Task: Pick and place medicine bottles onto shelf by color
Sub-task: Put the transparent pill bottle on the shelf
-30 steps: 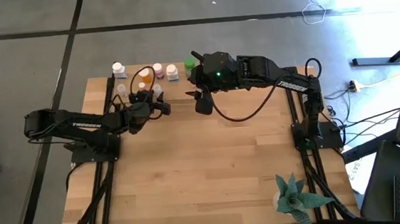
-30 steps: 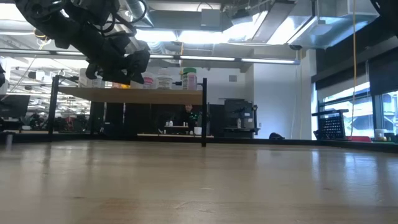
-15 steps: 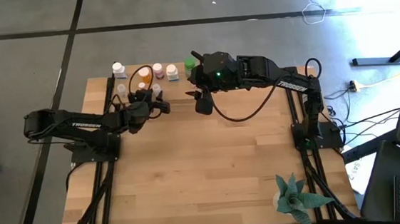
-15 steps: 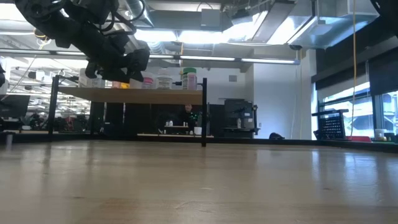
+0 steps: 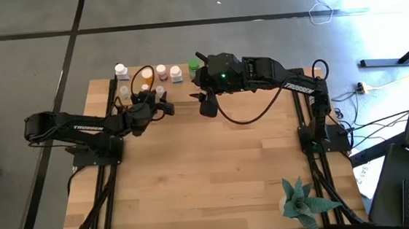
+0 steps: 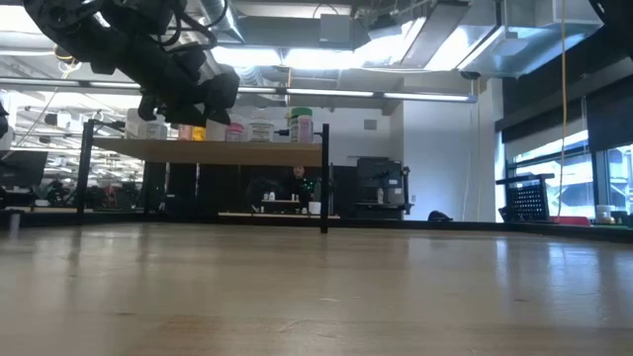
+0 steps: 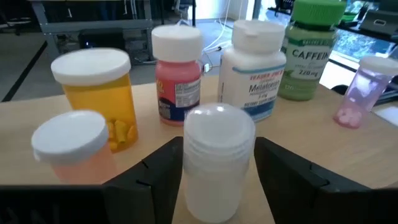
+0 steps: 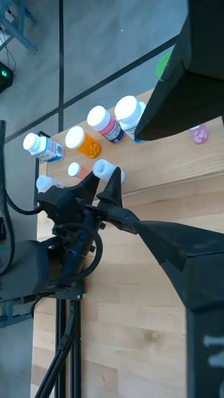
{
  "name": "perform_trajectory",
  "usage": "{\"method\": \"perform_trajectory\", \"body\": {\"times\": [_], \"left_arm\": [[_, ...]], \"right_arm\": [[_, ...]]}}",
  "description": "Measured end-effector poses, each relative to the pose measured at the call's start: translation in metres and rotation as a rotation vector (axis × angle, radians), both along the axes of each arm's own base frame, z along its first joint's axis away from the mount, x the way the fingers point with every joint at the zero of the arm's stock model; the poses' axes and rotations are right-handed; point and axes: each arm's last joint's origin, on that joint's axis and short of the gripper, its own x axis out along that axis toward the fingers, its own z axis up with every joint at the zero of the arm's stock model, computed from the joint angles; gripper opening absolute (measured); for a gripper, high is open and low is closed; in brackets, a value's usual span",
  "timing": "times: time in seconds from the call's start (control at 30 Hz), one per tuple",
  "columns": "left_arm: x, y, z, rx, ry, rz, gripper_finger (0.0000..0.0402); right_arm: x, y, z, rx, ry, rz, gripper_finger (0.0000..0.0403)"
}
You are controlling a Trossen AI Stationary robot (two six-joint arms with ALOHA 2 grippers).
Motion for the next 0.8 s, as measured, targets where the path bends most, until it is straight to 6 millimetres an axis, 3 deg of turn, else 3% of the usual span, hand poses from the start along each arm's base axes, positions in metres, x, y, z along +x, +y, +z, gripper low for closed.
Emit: {"method": "perform_trajectory", "body": {"times": [0.8], "left_arm": [[0.0006, 0.0002, 0.0043, 0.049, 0.053, -0.006, 0.0191]], "right_arm": [[0.0001, 0.0001, -0.0001, 0.0, 0.0, 0.0, 0.0226]]}}
